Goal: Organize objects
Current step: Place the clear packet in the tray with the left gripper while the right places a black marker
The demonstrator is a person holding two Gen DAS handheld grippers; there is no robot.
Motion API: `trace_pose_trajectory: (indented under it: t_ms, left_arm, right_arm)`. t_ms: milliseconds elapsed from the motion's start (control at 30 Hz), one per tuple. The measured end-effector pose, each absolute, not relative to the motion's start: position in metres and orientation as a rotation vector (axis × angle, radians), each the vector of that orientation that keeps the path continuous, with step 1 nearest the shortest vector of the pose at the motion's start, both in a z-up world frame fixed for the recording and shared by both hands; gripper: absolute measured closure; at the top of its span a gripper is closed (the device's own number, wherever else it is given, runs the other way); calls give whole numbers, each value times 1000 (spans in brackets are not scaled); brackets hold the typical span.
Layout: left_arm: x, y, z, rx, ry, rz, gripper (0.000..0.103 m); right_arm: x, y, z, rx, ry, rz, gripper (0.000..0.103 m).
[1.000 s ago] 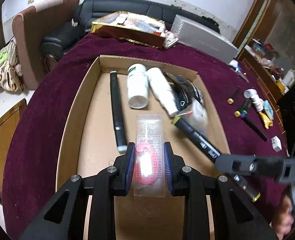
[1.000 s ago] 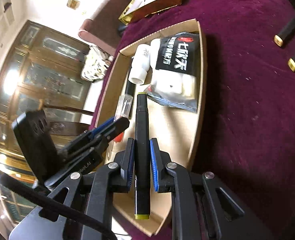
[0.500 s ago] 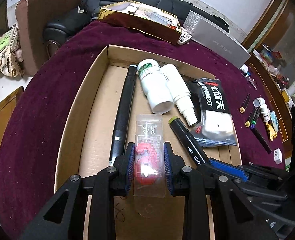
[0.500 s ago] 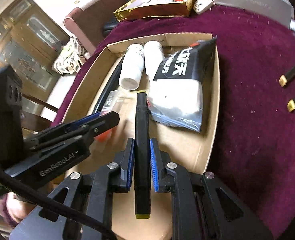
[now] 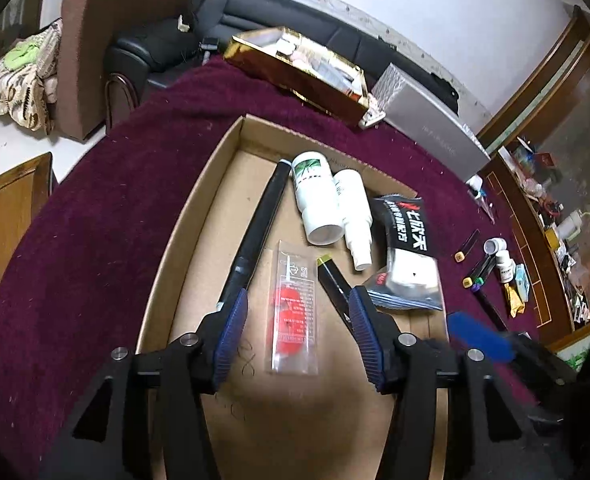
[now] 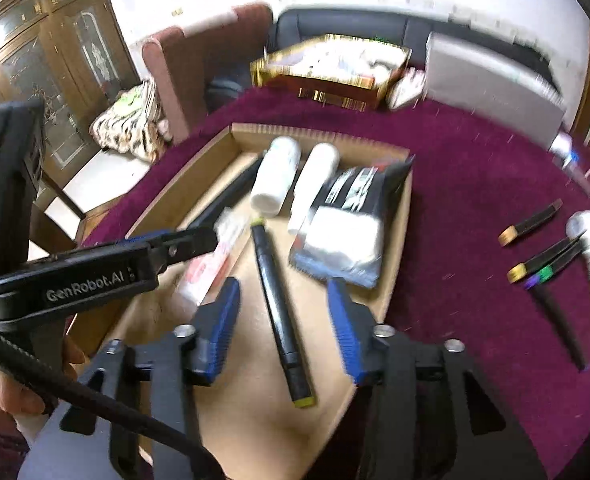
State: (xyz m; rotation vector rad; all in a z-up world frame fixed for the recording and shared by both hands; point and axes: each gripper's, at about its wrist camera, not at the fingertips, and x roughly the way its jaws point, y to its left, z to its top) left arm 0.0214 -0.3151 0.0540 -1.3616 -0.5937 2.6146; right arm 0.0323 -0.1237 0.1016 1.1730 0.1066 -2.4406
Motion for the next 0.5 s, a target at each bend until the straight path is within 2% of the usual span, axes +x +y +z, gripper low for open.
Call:
trace_pose_trajectory:
  t_ms: [100, 233, 467, 500]
  left_arm:
    - [31, -313, 61, -1332, -589, 2640, 56]
    - [45, -304, 74, -1288, -559, 2681, 55]
    - [65, -276, 99, -1195, -463, 2746, 54]
    - [67, -269, 103, -1184, -442, 2746, 49]
  right_arm:
    - [47, -120, 122, 1058, 160, -2537, 49]
    - [65, -109, 141, 954, 217, -2654, 34]
    - [76, -80, 162, 849, 287, -2831, 25]
    - [78, -74, 164, 838, 289, -2856, 24]
